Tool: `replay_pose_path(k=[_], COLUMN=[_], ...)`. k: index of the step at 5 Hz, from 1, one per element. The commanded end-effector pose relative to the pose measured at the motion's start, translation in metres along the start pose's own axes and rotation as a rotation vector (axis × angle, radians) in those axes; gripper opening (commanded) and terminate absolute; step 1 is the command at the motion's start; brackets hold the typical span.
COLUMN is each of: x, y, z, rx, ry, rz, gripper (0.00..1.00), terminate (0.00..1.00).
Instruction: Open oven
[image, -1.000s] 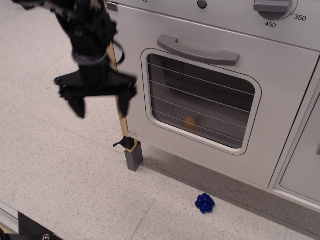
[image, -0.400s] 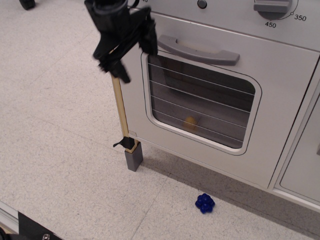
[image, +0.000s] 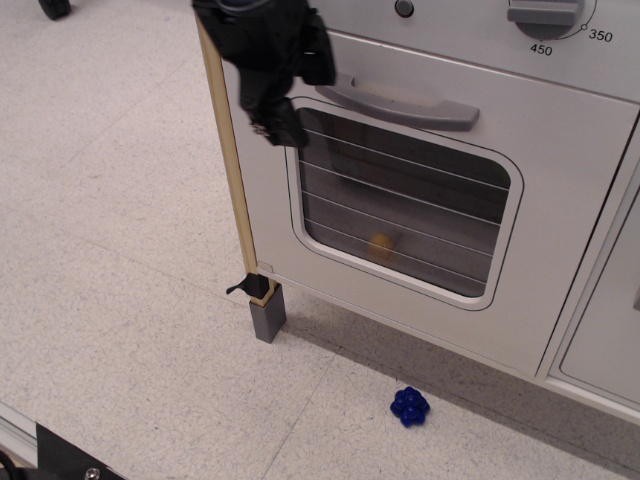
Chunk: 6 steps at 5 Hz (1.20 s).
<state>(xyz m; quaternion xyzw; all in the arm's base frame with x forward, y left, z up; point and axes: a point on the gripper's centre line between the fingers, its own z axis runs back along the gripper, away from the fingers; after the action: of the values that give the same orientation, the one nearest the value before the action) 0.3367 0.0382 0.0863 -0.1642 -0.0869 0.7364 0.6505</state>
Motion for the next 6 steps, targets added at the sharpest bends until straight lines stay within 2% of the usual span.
replay_pose_path(k=[1,2,3,4,6], x=[-0.01,-0.015,-0.008,-0.001,0.014], y=[-0.022,-0.023,-0.016,-0.006,0.022], z=[0.002,-0.011,-0.019,-0.028,-0.018], rx=[-0.153,-0.148,-0.144,-0.093,-0.054], ry=[0.001,-0.013,-0.036,-0.028,0.004], rz=[-0.026,-0.032,-0.036,-0.044,-0.092], gripper=[1.0,1.0,1.0,1.0,1.0], terminate=[0.0,0.0,0.0,0.0,0.0])
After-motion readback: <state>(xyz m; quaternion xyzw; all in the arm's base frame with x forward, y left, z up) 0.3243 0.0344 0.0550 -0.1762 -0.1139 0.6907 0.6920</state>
